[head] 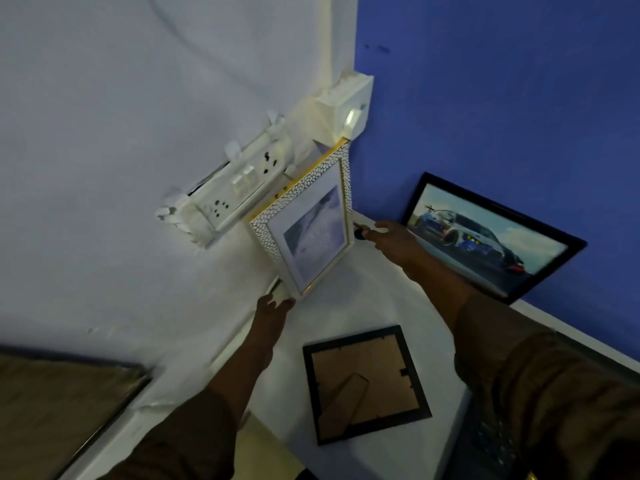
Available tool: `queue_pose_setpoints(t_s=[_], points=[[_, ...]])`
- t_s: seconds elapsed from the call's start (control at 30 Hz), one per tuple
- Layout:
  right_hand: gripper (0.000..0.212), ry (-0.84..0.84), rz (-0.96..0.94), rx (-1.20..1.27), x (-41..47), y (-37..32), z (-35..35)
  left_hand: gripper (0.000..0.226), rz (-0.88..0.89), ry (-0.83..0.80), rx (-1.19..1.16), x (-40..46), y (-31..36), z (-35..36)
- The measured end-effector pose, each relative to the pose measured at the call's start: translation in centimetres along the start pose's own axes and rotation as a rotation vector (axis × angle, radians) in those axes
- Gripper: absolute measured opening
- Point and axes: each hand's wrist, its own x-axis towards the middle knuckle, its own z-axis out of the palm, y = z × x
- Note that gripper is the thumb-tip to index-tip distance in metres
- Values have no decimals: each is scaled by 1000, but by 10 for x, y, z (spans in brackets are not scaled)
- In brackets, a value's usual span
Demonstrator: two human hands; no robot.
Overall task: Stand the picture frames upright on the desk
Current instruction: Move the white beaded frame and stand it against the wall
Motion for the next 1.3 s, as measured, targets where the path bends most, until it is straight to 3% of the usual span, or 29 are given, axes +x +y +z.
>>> queue_pose_setpoints(t_s=[0.2,0.37,0.47,0.5,0.57,0.77,0.83,1.0,1.1,1.17,1.3], points=[[48,74,-75,-187,30,-32,11,65,158,15,232,31,19,-11],[56,71,-191,-183,57,-55,15,54,230,-92,453,57,30,-5],[41,52,-243,-231,62,-63,23,29,391,-1,667,57,37,-4],[35,63,-262,-251,62,-62,25,22,431,-36,734,56,38,-5],[26,125,-263,-223,60,-56,28,18,563,-11,819,55,37,-11],[6,233,-245,-159,24,-29,8,20,691,-20,613,29,42,-28],[11,235,-225,-164,8,-10,-4,15,732,7,531,15,56,-28],[11,124,-94,-98,-49,29,-29,17,933,97,561,-30,94,-18],[10,46,-75,-139,-96,43,-46,33,952,50,621,-63,108,-11],[14,164,-203,-267,-133,43,-59,35,948,63,776,-89,110,-2],[19,505,-632,-352,-221,23,-76,19,985,82,1103,-150,109,25]])
